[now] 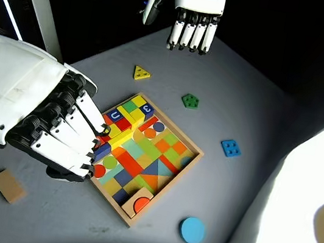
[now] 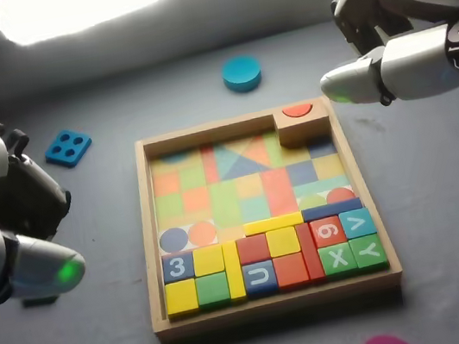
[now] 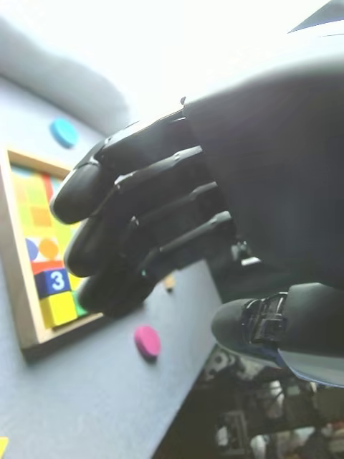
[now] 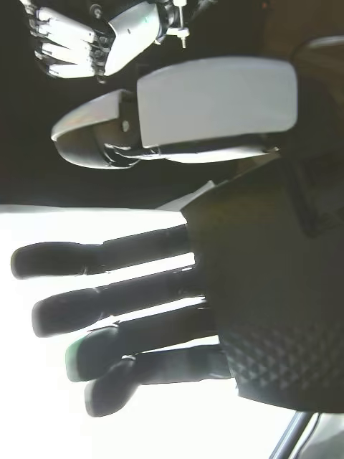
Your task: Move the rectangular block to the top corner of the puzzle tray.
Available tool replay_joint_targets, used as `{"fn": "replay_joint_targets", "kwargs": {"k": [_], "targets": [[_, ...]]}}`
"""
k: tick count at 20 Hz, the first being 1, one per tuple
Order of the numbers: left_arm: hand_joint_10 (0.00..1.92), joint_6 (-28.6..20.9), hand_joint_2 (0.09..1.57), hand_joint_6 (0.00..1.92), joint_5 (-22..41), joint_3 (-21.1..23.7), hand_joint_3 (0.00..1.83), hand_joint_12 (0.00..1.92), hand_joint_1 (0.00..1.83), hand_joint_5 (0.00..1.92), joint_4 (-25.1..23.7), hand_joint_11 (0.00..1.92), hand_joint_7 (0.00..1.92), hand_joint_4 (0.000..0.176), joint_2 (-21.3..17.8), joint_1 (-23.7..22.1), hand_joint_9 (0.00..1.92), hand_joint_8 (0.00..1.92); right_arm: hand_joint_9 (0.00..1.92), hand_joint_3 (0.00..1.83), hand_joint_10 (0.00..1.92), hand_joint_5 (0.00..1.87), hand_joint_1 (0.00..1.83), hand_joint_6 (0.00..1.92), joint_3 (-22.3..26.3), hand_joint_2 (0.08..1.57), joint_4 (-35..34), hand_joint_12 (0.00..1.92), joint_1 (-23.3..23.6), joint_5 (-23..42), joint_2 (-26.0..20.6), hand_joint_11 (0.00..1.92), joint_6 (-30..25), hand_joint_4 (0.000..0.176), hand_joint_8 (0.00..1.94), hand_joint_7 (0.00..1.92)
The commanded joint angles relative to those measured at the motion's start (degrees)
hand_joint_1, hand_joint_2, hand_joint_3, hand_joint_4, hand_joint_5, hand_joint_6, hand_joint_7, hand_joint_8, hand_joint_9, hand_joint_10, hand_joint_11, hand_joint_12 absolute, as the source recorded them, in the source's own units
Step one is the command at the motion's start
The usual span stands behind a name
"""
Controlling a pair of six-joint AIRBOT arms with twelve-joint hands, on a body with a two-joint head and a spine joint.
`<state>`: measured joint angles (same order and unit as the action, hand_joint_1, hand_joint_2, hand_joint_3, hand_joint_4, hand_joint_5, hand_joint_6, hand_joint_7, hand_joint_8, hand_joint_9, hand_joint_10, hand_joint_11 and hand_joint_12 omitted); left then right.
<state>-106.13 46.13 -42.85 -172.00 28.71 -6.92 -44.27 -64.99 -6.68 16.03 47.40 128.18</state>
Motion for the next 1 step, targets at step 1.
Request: {"fn": "replay_joint_targets", "kwargs": {"k": [1], "targets": [[1.66, 0.2, 1.28, 1.22, -4.2, 0.1, 0.00, 1.82, 0.01, 0.74, -0.6, 0.67, 0.93, 0.000, -0.1, -0.7, 0.90, 1.45, 0.73, 0.00, 1.92, 0.82, 0.18, 1.41, 0.2, 1.19, 2.0, 1.92, 0.5, 3.1, -0.4, 0.49, 0.0, 0.000, 1.53, 0.90]]}}
